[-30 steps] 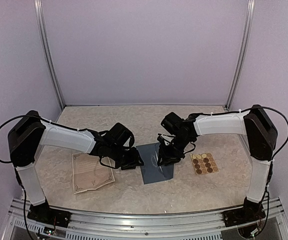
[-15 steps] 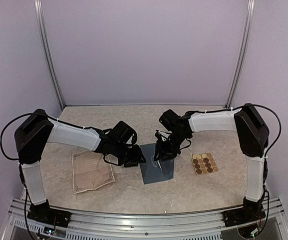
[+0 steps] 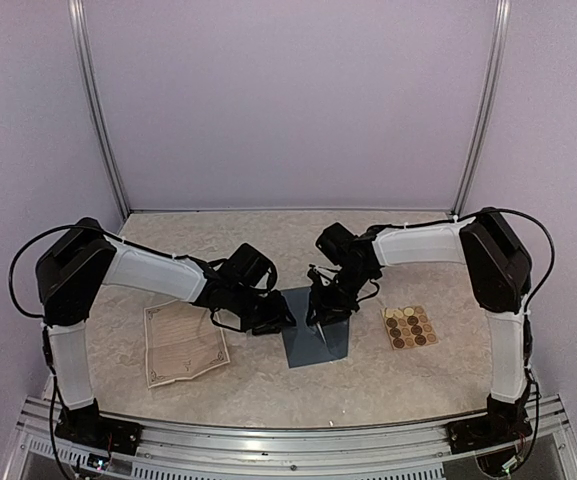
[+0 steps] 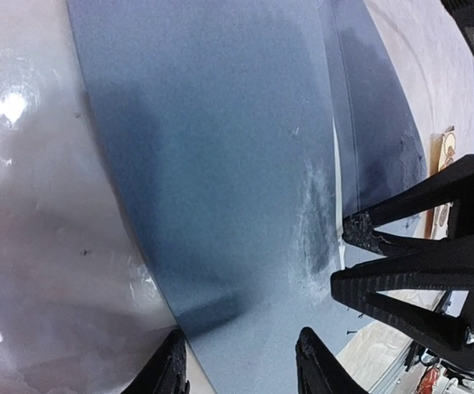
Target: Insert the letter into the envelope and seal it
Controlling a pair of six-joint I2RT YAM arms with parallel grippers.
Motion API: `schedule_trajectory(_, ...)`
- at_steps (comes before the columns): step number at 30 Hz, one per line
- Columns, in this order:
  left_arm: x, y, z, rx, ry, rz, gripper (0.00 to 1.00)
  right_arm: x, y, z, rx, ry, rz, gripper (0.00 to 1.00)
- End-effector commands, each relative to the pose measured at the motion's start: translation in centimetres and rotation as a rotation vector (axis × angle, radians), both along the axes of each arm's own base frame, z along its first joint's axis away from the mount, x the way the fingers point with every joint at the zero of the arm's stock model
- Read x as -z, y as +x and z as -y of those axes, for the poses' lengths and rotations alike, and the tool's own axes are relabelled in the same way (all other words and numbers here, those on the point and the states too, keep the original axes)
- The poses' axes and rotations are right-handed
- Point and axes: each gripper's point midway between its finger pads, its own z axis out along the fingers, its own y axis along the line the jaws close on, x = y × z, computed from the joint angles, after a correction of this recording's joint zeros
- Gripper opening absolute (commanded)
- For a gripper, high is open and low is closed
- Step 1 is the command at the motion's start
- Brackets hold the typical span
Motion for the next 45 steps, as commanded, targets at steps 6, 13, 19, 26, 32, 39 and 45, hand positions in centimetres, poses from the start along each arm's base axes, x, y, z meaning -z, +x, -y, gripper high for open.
schedule_trajectory(6,1.5,0.1,0.3,0.021,0.014,-0.018,0.42,0.6,0.5,-1.0,-0.023,0.022,-0.019,0.36)
schedule_trajectory(13,1.5,0.1,0.5,0.022,0.003,-0.019,0.42,0.4,0.4,-1.4,-0.03,0.037,-0.022,0.36)
schedule_trajectory(19,0.1,1.4,-1.0,-0.022,0.052,0.038,0.42,-1.5,1.6,-0.7,-0.002,0.013,0.045,0.36)
schedule_trajectory(26,-7.8,3.1,-5.8,-0.155,0.072,0.18,0.61,-5.8,3.5,1.1,0.049,0.036,0.126,0.51)
schedule_trajectory(32,-8.1,1.0,-12.6,-0.267,0.139,0.14,0.74,-8.2,3.2,0.1,0.011,0.106,0.134,0.57)
schedule_trajectory(39,-5.4,-1.8,-19.0,-0.395,0.196,0.067,0.82,-10.6,1.6,-3.0,-0.032,0.236,0.108,0.65)
schedule_trajectory(45,-3.3,-3.6,-20.5,-0.421,0.174,0.019,0.85,-10.4,0.3,-5.0,-0.063,0.26,0.085,0.66)
